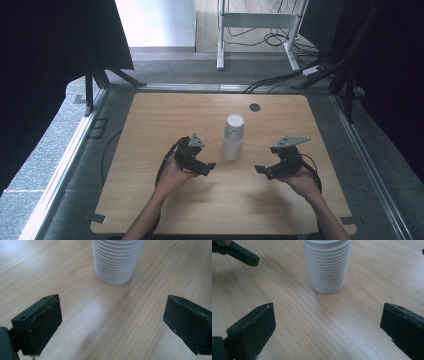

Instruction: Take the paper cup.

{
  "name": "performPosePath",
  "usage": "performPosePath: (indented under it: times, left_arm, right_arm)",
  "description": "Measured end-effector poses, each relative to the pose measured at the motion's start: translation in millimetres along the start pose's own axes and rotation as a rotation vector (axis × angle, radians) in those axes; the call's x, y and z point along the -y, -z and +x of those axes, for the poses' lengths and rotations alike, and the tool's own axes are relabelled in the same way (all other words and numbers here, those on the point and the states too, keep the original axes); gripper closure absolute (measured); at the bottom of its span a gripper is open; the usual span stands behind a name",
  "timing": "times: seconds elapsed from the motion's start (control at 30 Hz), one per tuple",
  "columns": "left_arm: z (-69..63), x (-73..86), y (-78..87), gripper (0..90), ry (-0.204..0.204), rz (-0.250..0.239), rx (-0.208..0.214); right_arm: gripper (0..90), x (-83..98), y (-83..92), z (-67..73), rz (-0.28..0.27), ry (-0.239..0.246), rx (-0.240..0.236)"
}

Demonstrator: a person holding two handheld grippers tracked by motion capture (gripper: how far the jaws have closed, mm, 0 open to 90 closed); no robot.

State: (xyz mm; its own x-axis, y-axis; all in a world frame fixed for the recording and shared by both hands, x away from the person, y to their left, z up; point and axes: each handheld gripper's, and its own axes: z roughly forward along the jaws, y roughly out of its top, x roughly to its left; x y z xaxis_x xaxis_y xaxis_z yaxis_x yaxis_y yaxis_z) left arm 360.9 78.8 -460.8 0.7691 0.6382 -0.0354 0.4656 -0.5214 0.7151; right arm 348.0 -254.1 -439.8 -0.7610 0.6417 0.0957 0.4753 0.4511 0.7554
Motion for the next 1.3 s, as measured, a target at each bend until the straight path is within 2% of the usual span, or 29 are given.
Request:
performPosePath:
  times: [0.27,0.53,0.97,1.3]
  left_arm:
    - [1.6,-12.4,-7.2,1.7,-0.020,-0.004,0.000]
    - [3.8,-22.6,-14.1,1.8,-0.028,-0.008,0.012]
    - [3.5,-40.5,-24.2,1.8,-0.067,-0.007,0.017]
    - [5.3,-50.3,-34.6,1.9,-0.071,-0.006,0.010]
  right_arm:
    - [0.1,-17.1,-2.6,-2.3,0.002,0.019,-0.018]
    - [2.1,-28.1,-6.4,-4.0,0.000,0.020,-0.024]
    - [7.4,-49.4,-10.3,-8.4,-0.006,0.016,-0.045]
    - [11.6,-62.8,-13.0,-13.4,-0.004,0.019,-0.054]
